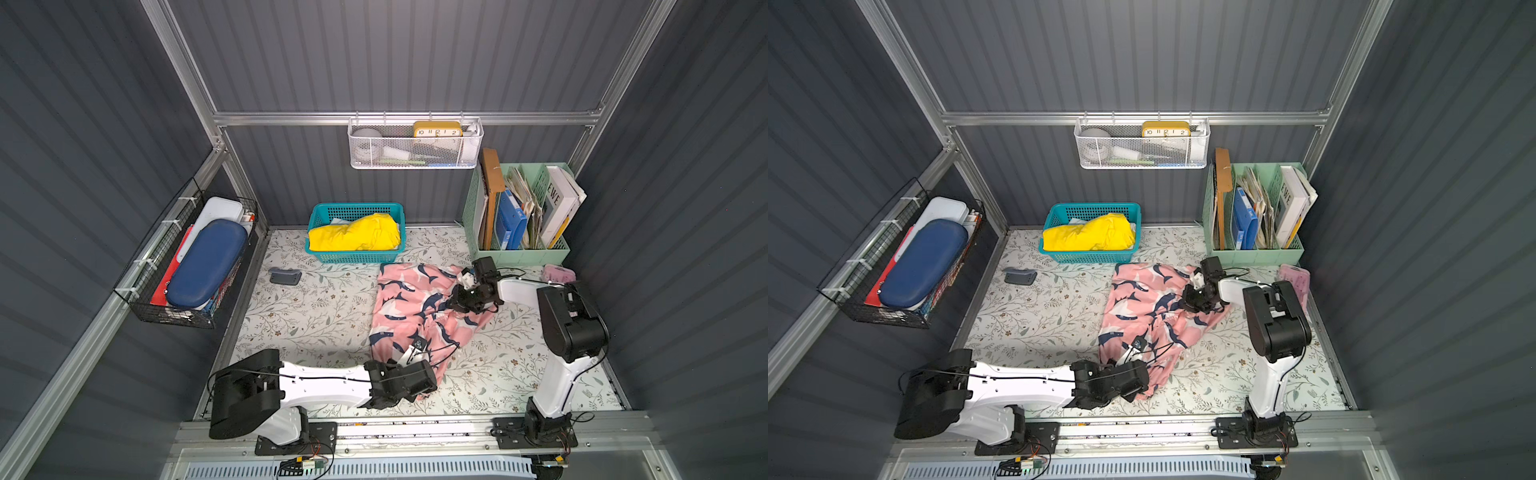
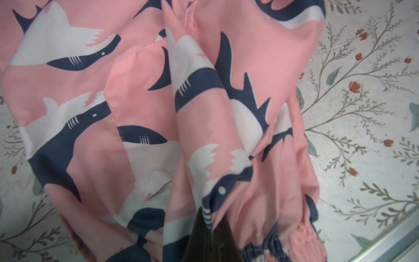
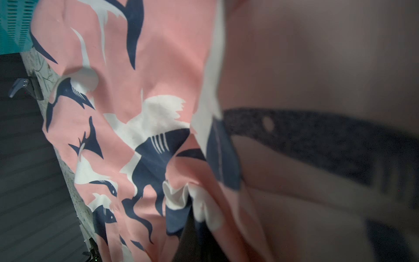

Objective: Roll up the shorts
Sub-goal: Fold the shorts at the center of the board.

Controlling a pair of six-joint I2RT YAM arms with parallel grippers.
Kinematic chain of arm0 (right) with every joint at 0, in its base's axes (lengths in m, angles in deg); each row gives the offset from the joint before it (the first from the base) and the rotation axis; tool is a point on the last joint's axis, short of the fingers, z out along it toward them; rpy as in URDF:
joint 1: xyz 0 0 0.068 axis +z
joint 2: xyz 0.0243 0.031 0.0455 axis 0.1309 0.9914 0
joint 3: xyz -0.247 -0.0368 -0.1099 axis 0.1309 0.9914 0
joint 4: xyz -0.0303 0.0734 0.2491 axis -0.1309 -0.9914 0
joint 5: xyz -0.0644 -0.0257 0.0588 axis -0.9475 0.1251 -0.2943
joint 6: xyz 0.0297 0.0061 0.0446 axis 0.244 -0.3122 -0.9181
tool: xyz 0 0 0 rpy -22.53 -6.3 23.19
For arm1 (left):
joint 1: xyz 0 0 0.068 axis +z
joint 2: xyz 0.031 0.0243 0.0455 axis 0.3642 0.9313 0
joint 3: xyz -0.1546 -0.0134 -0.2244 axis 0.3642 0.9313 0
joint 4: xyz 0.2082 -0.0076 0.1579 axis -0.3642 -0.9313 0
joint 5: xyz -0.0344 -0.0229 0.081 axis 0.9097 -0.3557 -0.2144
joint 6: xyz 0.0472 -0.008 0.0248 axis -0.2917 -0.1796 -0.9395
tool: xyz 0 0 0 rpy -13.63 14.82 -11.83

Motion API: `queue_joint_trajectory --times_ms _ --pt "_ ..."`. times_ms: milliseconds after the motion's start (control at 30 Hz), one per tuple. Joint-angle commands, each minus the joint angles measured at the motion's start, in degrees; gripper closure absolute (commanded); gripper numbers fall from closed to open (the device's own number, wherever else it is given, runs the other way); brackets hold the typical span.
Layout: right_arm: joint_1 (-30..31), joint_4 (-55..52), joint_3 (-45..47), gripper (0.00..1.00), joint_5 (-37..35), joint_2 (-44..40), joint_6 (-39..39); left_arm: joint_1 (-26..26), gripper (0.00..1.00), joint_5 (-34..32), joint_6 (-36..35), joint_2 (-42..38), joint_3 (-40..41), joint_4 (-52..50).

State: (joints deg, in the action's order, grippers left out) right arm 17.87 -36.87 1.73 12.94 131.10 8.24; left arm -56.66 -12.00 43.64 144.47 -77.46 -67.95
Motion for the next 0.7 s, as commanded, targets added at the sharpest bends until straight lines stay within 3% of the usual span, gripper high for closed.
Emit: queue_joint_trajectory --times_ms 0,300,667 --pt "-0.3 -4.9 0.7 1.00 -5.6 -3.9 3.7 -0.1 1.00 1.4 -1.5 1.7 -1.8 0.3" --pt "4.8 -10.7 -9.7 1.00 -8.9 -8.5 8.3 0.0 1.00 -3.0 -4.2 -2.9 -2.6 0.5" --pt "12.0 -14.5 -25.4 1.00 -5.7 -2.5 10.2 -0.1 1.00 -5.9 0.5 -12.6 1.2 -3.9"
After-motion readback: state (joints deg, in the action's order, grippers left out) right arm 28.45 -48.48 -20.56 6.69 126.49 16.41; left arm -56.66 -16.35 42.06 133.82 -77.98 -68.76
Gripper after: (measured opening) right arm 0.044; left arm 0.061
